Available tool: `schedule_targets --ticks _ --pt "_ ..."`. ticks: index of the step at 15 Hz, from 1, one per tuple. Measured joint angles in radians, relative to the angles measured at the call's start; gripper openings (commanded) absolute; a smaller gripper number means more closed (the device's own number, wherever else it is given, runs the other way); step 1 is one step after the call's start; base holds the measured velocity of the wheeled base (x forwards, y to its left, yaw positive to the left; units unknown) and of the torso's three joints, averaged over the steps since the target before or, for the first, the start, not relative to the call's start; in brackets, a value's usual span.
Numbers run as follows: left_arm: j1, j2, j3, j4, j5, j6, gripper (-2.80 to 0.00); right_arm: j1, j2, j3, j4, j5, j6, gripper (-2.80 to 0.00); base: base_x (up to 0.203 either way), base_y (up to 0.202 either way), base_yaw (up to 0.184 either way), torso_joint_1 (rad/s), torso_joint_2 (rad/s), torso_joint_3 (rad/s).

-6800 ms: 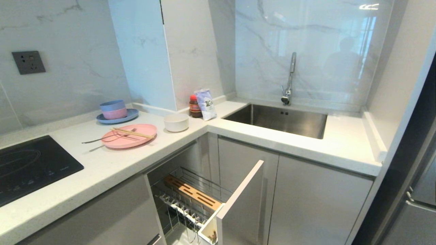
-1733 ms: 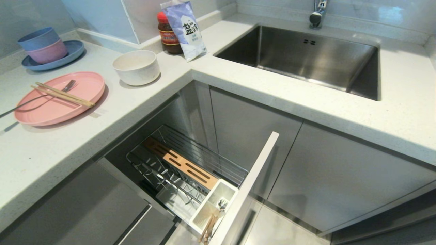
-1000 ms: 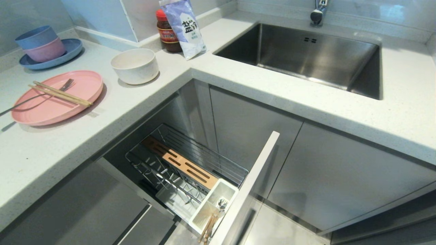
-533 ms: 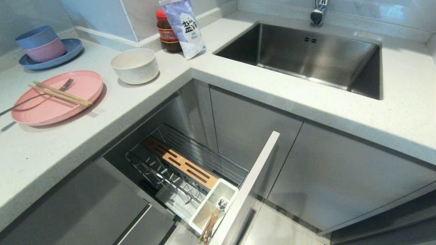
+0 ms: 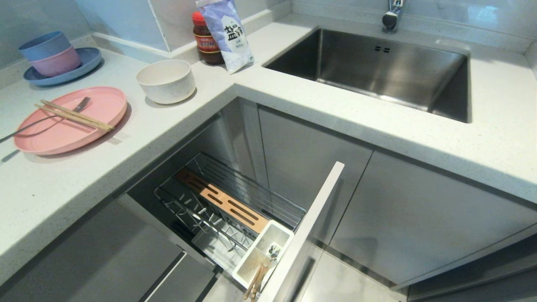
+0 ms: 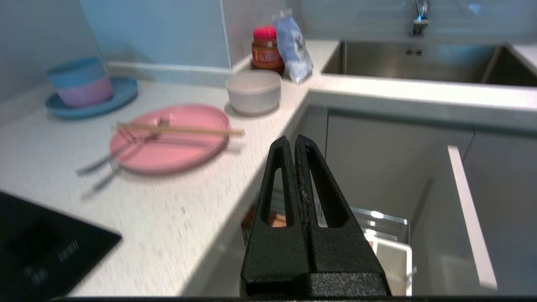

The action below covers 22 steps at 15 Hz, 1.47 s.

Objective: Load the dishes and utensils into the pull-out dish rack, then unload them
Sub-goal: Pick up the chopsticks and place it in the cupboard

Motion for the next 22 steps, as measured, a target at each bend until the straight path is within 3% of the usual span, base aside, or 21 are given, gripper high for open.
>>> schedule_targets --ticks 4,7,9,12,13,16,22 --pt "0.005 0.253 -0.264 -0.001 0.01 -0.001 -2.8 0.0 0.0 0.0 0.0 0.0 0.0 -2.8 0.0 0.0 0.0 0.0 0.0 0.0" --pt "0.007 0.468 -0.468 0.002 0.06 -0.028 -2.8 0.0 0.0 0.0 0.0 0.0 0.0 -2.8 0.0 0.0 0.0 0.0 0.0 0.0" --pt "0.004 0.611 -0.594 0.005 0.088 -0.114 -2.8 0.0 0.0 0.0 0.0 0.0 0.0 -2.8 0.0 0.0 0.0 0.0 0.0 0.0" --pt "-0.004 0.808 -0.742 0.058 0.141 -0.332 -2.8 0.0 0.0 0.0 0.0 0.0 0.0 -2.8 0.0 0.0 0.0 0.0 0.0 0.0" --pt "-0.008 0.867 -0.781 0.098 0.169 -0.384 -2.8 0.0 0.0 0.0 0.0 0.0 0.0 -2.8 0.0 0.0 0.0 0.0 0.0 0.0" --pt "-0.023 1.041 -0.879 0.221 0.268 -0.43 -2.8 0.0 0.0 0.0 0.0 0.0 0.0 -2.8 0.0 0.0 0.0 0.0 0.0 0.0" --pt "-0.052 1.275 -0.998 0.275 0.569 -0.597 -2.8 0.0 0.0 0.0 0.0 0.0 0.0 -2.8 0.0 0.0 0.0 0.0 0.0 0.0"
